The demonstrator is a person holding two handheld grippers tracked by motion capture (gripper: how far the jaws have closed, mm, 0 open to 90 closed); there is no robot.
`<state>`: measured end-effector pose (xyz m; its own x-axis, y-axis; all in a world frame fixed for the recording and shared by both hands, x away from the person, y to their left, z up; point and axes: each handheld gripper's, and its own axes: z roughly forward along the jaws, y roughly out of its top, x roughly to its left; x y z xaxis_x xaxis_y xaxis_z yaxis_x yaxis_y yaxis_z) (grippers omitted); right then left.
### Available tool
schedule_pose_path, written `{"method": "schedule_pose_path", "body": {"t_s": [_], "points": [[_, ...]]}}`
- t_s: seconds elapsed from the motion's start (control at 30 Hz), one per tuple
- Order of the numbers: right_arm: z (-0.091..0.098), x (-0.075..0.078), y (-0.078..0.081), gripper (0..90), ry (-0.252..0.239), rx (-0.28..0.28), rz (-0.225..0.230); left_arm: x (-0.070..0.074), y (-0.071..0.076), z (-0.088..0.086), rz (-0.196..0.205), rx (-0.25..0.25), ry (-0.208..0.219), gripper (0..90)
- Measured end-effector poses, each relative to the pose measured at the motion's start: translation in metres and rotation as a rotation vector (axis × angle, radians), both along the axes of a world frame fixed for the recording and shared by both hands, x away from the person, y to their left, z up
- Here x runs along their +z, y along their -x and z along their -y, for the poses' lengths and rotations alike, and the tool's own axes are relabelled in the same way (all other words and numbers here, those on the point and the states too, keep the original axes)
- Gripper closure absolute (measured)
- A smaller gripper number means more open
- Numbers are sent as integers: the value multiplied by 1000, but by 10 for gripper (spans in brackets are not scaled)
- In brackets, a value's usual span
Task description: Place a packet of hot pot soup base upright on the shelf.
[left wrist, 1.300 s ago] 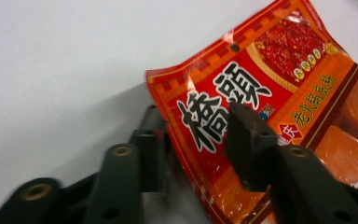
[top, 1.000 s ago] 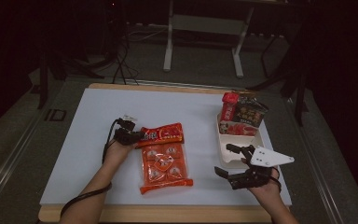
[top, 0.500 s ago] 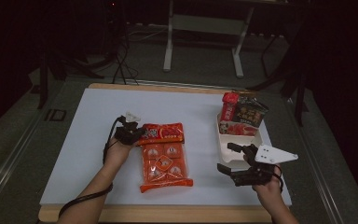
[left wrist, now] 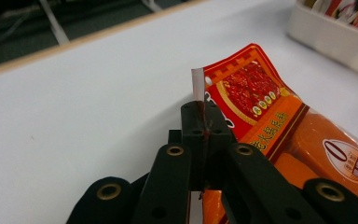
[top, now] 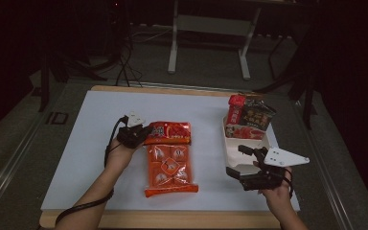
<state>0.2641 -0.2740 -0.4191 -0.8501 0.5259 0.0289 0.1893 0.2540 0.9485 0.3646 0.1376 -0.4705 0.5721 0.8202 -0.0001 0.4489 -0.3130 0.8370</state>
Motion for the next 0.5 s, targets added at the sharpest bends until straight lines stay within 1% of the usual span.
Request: {"method": "schedule_pose_path", "body": {"t_s": [0.03, 0.07, 0.1, 0.17, 0.2, 0.23, 0.27, 0.3, 0.33, 0.37, 0.4, 0.43, 0.47, 0.5], "points": [[0, 0, 0, 133, 0, 0, 0, 0, 0, 0, 0, 0, 0, 900], [0, 0, 0, 132, -11, -7, 0, 3, 2, 0, 12, -13, 6, 900], [0, 0, 0, 132, -12, -4, -5, 8, 5, 1, 31, -22, 10, 900], [1, 1, 0, 132, -24, -4, -8, 14, 9, 2, 55, -32, 11, 900], [0, 1, 0, 132, -23, 1, -24, 14, 9, 2, 55, -32, 11, 900], [0, 1, 0, 135, -26, 4, -34, 20, 14, 2, 86, -59, 22, 900], [0, 1, -1, 136, -32, 13, -48, 23, 16, 2, 101, -67, 20, 900], [-1, 1, -1, 135, -33, 22, -61, 23, 16, 2, 101, -67, 20, 900], [-1, 1, -1, 135, -33, 22, -61, 25, 19, 2, 113, -83, 34, 900], [-1, 1, -1, 135, -33, 22, -61, 25, 19, 2, 113, -83, 34, 900], [-4, 1, 0, 107, -25, 17, -49, 31, 24, 1, 143, -108, 48, 900], [-5, 1, 0, 105, -20, 21, -50, 33, 27, 1, 153, -116, 53, 900], [-6, 2, 0, 106, -28, 8, -36, 35, 28, 1, 159, -123, 54, 900], [-7, 2, 0, 106, -43, 12, -38, 37, 30, 1, 167, -139, 60, 900]]}}
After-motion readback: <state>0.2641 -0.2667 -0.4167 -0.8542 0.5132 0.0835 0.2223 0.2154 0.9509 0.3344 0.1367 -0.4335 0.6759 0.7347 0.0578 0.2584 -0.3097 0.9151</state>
